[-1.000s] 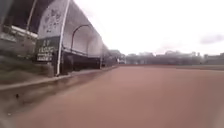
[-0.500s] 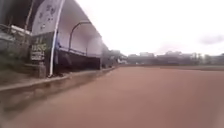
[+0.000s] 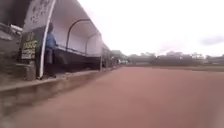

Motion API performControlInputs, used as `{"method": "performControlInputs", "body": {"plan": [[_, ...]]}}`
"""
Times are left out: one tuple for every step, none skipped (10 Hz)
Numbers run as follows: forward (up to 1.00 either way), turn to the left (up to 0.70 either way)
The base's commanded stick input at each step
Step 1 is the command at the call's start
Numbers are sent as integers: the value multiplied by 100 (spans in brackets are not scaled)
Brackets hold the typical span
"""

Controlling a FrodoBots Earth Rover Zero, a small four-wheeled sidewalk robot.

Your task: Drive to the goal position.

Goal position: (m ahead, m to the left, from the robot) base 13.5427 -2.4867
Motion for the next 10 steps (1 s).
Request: {"method": "performControlInputs", "body": {"plan": [[70, 1], [70, 1], [70, 1], [70, 1], [70, 1], [70, -6], [70, -16], [70, -27], [70, -34], [70, -34]]}}
